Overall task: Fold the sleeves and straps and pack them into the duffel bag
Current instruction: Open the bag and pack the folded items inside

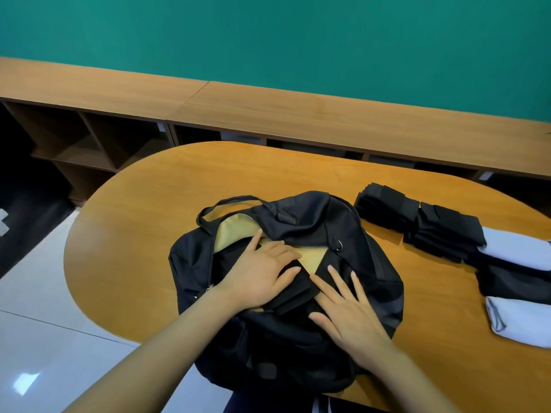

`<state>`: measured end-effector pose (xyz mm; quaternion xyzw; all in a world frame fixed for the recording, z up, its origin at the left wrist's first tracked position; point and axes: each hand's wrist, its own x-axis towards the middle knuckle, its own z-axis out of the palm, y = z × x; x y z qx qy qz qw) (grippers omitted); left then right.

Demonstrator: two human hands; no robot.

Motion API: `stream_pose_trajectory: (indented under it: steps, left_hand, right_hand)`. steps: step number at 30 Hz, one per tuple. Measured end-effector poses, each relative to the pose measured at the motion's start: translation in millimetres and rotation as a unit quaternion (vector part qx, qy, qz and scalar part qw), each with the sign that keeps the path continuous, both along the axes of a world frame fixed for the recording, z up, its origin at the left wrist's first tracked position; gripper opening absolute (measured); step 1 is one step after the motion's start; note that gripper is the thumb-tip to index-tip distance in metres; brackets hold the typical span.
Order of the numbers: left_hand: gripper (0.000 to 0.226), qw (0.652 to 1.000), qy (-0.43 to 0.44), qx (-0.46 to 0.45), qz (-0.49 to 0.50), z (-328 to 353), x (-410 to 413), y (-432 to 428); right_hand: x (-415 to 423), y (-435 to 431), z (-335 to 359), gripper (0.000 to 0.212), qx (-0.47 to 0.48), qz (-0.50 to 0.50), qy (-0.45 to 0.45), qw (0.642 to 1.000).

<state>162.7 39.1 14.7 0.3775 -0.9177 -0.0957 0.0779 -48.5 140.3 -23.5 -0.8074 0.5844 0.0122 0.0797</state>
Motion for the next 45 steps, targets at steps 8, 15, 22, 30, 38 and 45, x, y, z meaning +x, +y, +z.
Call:
stream_pose_trajectory:
  steps: [8, 15, 22, 30, 38, 45]
  left_hand:
    - [0.066, 0.998, 0.043, 0.010, 0.036, -7, -2, -36]
    - [0.043, 0.997, -0.080, 0.010, 0.008, 18, -17, -83]
    - [0.038, 0.990, -0.104, 0.097, -0.012, 30, -18, -84]
    - [0.057, 0.986, -0.123, 0.110, -0.040, 20, -38, -83]
    - [0.060, 0.984, -0.153, 0.043, -0.079, 24, 2, -54]
    - [0.067, 0.988, -0.137, 0.001, -0.066, 27, 37, -22]
  right_hand:
    - [0, -60, -21, 0.074, -0.063, -0.020, 0.070, 0.995]
    - [-5, -105, -9, 0.078, -0.040, 0.039, 0.089, 0.994]
    - [-21, -81, 25, 0.025, -0.146, 0.068, -0.022, 0.987]
    - [-19, -48, -5, 0.049, -0.155, -0.023, -0.077, 0.985]
    - [-16, -51, -19, 0.037, -0.159, -0.087, -0.048, 0.982]
    - [-19, -55, -23, 0.060, -0.136, -0.083, -0.071, 0.985]
